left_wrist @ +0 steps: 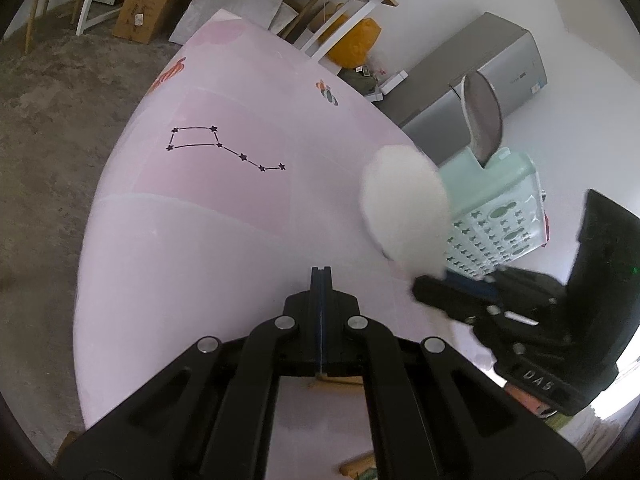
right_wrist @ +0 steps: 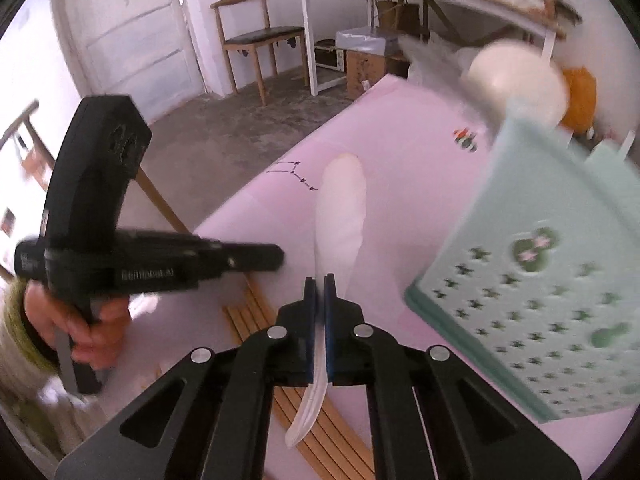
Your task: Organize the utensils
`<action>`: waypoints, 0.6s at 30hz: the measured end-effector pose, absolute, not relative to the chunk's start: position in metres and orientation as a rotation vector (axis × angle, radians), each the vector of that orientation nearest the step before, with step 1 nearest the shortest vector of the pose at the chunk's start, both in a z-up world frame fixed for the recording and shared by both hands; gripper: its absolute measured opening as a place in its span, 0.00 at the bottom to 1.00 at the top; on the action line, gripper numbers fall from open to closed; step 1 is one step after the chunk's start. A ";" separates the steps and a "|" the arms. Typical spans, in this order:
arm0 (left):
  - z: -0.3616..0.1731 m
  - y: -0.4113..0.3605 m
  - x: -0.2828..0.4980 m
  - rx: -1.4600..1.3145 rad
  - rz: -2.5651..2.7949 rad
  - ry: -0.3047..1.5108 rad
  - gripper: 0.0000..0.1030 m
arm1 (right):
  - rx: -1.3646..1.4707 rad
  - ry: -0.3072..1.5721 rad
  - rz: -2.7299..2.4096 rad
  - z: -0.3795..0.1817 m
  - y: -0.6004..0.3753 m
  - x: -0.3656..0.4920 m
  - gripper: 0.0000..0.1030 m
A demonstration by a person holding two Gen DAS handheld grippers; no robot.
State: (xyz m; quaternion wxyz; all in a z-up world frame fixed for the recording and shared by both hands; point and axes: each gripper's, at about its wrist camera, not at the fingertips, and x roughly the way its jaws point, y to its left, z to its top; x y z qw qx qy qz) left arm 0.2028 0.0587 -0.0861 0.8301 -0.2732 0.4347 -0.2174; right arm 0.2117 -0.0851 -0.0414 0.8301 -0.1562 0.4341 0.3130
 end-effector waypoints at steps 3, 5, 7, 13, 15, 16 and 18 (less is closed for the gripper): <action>-0.081 0.056 0.195 -0.559 -0.457 0.918 0.00 | -0.486 0.865 0.619 -0.030 -0.092 0.187 0.04; -0.076 0.053 0.189 -0.532 -0.448 0.918 0.00 | -0.609 0.835 0.570 -0.029 -0.099 0.168 0.04; -0.072 0.049 0.184 -0.506 -0.447 0.919 0.00 | -0.746 0.815 0.500 -0.036 -0.110 0.145 0.04; -0.061 0.031 0.159 -0.437 -0.468 0.910 0.00 | -0.964 0.788 0.374 -0.064 -0.133 0.093 0.04; -0.058 0.023 0.152 -0.411 -0.480 0.909 0.01 | -0.940 0.802 0.372 -0.068 -0.141 0.085 0.04; -0.056 0.020 0.149 -0.401 -0.483 0.907 0.03 | -0.911 0.816 0.381 -0.069 -0.146 0.082 0.04; -0.056 0.015 0.145 -0.385 -0.488 0.906 0.04 | -0.863 0.837 0.388 -0.068 -0.153 0.079 0.08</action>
